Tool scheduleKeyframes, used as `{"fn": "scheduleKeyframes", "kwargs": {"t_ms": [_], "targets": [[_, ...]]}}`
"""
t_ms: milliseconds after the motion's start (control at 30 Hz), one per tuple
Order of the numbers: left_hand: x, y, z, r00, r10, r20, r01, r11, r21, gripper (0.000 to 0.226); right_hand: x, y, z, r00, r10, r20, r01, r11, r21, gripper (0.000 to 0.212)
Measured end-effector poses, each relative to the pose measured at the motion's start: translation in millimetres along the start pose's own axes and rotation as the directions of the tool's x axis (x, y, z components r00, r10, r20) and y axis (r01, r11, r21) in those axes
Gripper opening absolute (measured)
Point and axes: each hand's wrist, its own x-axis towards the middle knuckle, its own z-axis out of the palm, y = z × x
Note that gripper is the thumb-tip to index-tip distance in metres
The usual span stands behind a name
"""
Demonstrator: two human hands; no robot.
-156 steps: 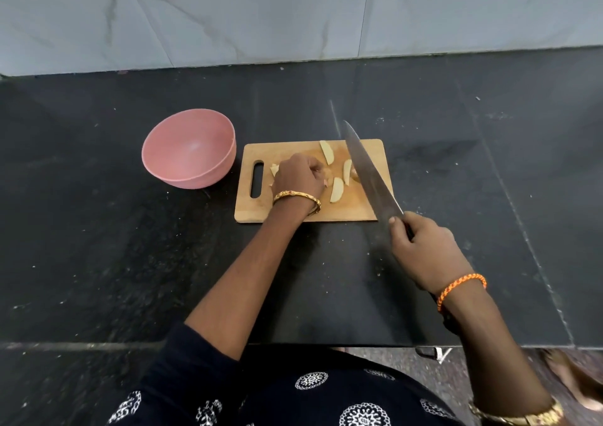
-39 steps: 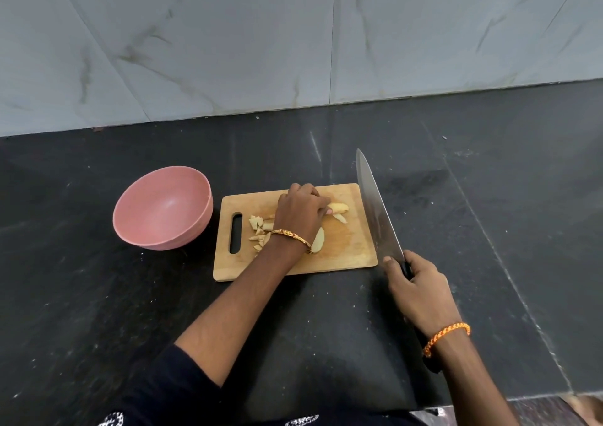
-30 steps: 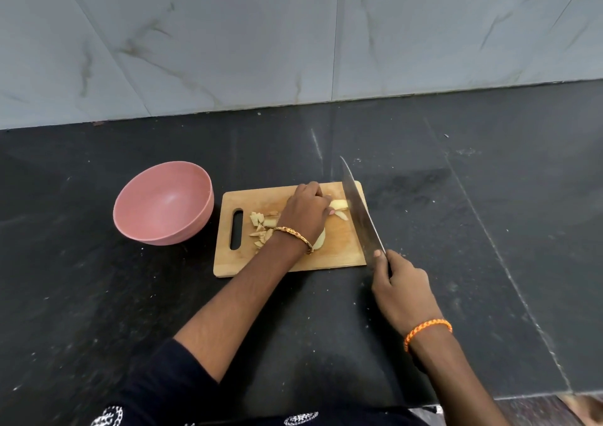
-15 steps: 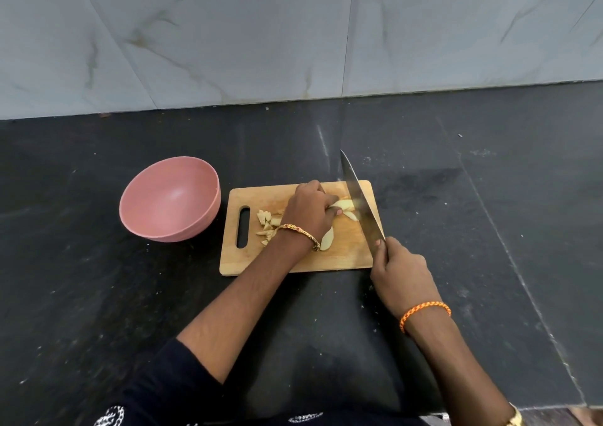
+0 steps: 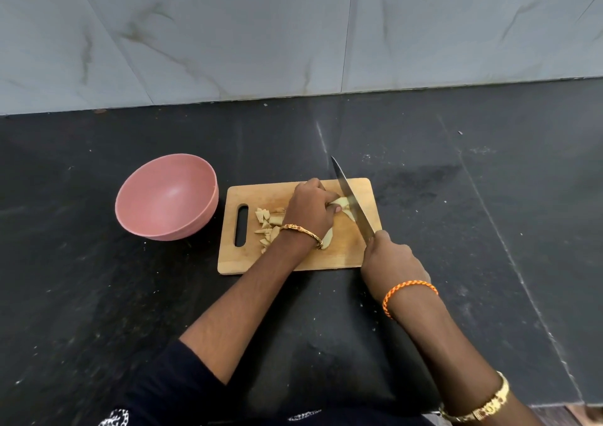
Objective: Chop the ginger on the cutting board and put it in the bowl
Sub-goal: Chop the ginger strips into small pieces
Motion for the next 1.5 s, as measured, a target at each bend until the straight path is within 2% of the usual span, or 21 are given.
{"fn": "scheduleKeyframes", "kwargs": {"t_ms": [133, 267, 333, 500, 733, 967, 1167, 1300, 1500], "targets": [[-2, 2, 0, 1.0, -0.015, -0.009, 0.015, 1.0, 0.0, 0.023, -6, -5, 2, 0.999, 0.008, 0.05, -0.005, 0.998, -0.069, 0.018], [-3, 4, 0, 1.0, -0.02, -0.019, 0.02, 1.0, 0.019, 0.022, -22, 5, 7, 0.998, -0.009, 0.054, 0.013, 0.997, -0.073, 0.004], [-3, 3, 1, 0.999, -0.024, -0.024, 0.024, 1.0, 0.007, 0.023, -29, 17, 11, 0.999, -0.014, 0.043, 0.016, 0.998, -0.063, 0.008], [-3, 2, -1, 0.999, -0.041, -0.03, 0.04, 0.998, -0.038, 0.022, -46, 41, 11, 1.0, -0.013, -0.014, 0.014, 0.996, 0.093, 0.028], [-2, 3, -4, 0.998, -0.062, 0.006, 0.063, 0.996, -0.067, 0.025, -40, 33, 9, 0.987, -0.042, -0.155, 0.078, 0.97, 0.232, 0.03], [0, 2, -3, 0.999, -0.054, 0.007, 0.054, 0.996, -0.067, 0.026, -11, 18, 17, 0.98, -0.096, -0.176, 0.13, 0.973, 0.193, 0.029], [2, -2, -1, 0.999, -0.035, 0.009, 0.036, 0.997, -0.062, 0.026, 0, 10, 22, 0.984, -0.092, -0.152, 0.112, 0.985, 0.128, 0.03], [3, -3, 1, 1.0, -0.028, -0.008, 0.028, 0.998, -0.059, 0.026, 3, 0, 15, 0.993, -0.082, -0.086, 0.088, 0.994, 0.058, 0.021], [2, -1, 0, 0.999, -0.035, -0.021, 0.034, 0.998, -0.058, 0.025, -9, 5, 11, 0.999, -0.041, -0.003, 0.041, 0.999, 0.001, 0.022]]}}
